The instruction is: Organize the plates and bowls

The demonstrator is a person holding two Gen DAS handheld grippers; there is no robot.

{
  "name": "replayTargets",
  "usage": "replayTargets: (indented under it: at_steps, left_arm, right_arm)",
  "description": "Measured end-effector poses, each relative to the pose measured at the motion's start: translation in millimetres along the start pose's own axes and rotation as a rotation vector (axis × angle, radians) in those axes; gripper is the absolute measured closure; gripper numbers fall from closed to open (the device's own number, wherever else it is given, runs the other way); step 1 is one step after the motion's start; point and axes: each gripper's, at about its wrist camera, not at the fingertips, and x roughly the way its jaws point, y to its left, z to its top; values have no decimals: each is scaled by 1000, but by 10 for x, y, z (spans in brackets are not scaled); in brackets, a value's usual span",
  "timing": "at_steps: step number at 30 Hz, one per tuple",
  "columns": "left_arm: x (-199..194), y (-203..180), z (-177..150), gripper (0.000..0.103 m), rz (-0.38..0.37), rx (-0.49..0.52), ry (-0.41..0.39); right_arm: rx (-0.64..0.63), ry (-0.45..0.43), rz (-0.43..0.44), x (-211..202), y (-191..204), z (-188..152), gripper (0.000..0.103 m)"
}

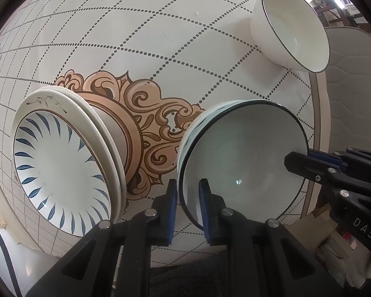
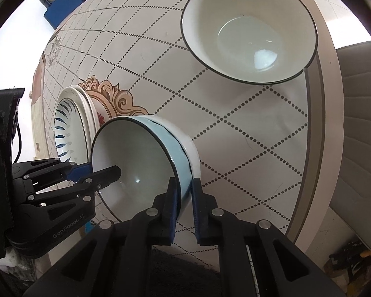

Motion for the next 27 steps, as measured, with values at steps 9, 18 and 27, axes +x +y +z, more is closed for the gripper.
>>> replayTargets:
  at_steps: [9,18,27]
  left_arm:
    - [-734,189,-52,80,-36,-84,-146]
    - [-903,-247,991,65,-120,-66,-171]
    - [-460,-526,1637,65,-15,-2,-97]
  right_arm:
    - [33,-157,-41,-710,-337,126,34]
    - [191,-202,-63,-892,-1077,801,33]
    - [124,-161,-116,-704,-1150,1193,34]
